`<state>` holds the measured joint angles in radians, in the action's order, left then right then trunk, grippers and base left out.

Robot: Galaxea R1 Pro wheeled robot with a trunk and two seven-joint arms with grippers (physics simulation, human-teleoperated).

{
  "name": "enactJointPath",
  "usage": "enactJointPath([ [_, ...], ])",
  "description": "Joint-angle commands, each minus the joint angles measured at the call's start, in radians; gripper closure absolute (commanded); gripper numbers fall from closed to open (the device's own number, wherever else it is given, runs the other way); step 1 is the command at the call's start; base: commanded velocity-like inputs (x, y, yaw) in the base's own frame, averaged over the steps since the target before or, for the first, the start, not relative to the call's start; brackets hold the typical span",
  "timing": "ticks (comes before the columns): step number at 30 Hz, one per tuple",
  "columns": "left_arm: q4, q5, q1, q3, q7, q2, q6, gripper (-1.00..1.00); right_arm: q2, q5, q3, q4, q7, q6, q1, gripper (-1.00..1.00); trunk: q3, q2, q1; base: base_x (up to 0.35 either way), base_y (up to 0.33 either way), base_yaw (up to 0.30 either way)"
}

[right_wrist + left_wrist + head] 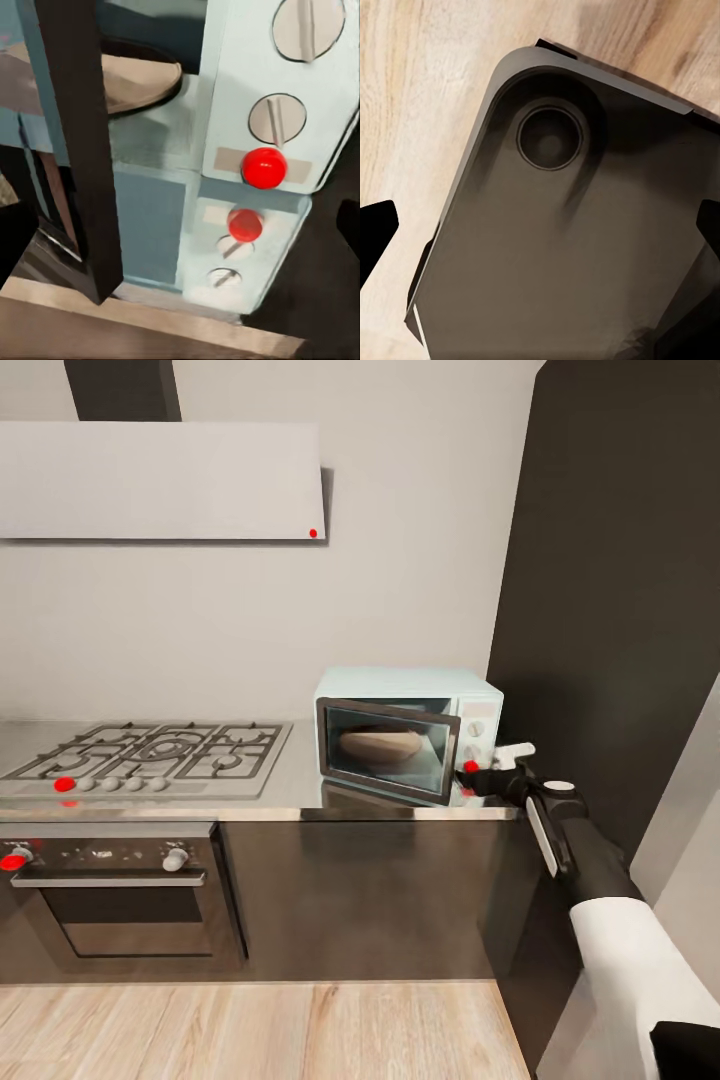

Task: In the kitchen, take the popcorn bag from the countertop, put it into the microwave, and heat it until the popcorn is cooked so the cooked popcorn ends up inside the bag.

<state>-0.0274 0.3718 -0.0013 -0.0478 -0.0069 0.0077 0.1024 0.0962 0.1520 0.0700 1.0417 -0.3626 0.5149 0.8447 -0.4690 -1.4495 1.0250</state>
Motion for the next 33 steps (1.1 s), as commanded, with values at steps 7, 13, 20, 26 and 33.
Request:
enactJointPath([
  [7,0.0,0.001,0.0,-0.004,-0.001,0.0,0.002,-1.0,0.087,0.002,0.004,-0.011,-0.101,0.003,0.001,-1.0,-0.001,-0.001,0.0,0.0,0.0,0.0],
  [13,0.0,0.001,0.0,-0.004,-0.001,0.0,0.002,-1.0,0.093,0.002,0.009,-0.063,-0.03,-0.008,0.001,-1.0,-0.001,-0.001,0.0,0.0,0.0,0.0],
  [20,0.0,0.001,0.0,-0.004,-0.001,-0.001,0.002,-1.0,0.074,-0.001,0.01,-0.069,0.05,-0.009,0.001,-1.0,-0.001,-0.001,0.0,0.0,0.0,0.0],
  [26,0.0,0.001,0.0,-0.003,-0.001,-0.001,0.002,-1.0,0.029,0.0,0.01,-0.069,0.077,-0.009,0.001,-1.0,-0.001,-0.001,0.0,0.156,0.0,0.0],
  [33,0.0,0.001,0.0,-0.003,-0.001,0.0,0.002,-1.0,0.019,0.0,0.01,-0.069,0.083,-0.009,0.001,-1.0,-0.001,-0.001,0.0,0.242,0.0,0.0],
])
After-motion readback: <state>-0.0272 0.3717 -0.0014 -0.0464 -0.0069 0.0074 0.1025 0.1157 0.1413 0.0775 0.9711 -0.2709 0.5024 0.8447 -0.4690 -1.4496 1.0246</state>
